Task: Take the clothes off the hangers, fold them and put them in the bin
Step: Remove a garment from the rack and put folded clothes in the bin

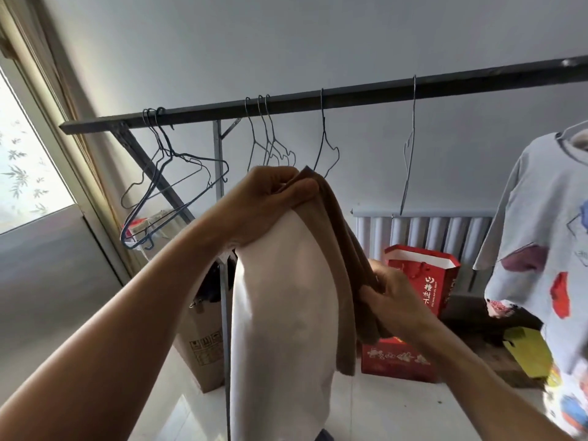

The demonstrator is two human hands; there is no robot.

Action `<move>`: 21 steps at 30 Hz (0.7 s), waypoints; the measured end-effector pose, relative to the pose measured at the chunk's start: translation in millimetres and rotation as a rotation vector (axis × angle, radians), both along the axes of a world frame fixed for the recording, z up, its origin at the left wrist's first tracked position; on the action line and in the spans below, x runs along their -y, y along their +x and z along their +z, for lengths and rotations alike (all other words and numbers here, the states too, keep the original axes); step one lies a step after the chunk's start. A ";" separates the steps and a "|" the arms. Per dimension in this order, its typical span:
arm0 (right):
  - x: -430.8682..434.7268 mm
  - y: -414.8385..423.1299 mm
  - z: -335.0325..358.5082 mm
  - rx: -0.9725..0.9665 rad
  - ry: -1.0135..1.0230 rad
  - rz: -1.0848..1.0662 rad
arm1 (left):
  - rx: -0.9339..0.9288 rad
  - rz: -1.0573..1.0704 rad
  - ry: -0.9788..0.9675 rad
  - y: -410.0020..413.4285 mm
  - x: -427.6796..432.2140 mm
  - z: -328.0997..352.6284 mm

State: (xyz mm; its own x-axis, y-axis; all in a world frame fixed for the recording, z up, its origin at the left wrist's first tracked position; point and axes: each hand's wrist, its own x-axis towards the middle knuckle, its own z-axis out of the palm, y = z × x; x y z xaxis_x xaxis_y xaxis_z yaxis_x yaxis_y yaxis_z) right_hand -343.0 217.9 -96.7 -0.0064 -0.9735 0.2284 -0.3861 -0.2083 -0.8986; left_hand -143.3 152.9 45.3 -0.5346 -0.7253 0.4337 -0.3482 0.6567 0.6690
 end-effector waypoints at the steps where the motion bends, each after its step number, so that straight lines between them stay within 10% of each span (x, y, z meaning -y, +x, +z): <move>1: -1.1 1.8 -6.5 0.024 0.003 0.006 | -0.004 0.006 -0.005 2.4 0.0 2.8; 21: 15.3 31.4 -36.6 -0.022 -0.474 -0.185 | -0.077 0.058 0.043 27.5 -11.1 15.9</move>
State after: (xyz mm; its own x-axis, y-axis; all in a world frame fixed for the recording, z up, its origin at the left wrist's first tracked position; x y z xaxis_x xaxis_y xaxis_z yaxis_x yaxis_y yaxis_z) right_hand -311.6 202.7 -133.3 -0.1587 -0.7460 0.6467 -0.4729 -0.5176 -0.7131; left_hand -115.9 164.0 61.2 -0.4576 -0.7731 0.4393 -0.3313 0.6067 0.7226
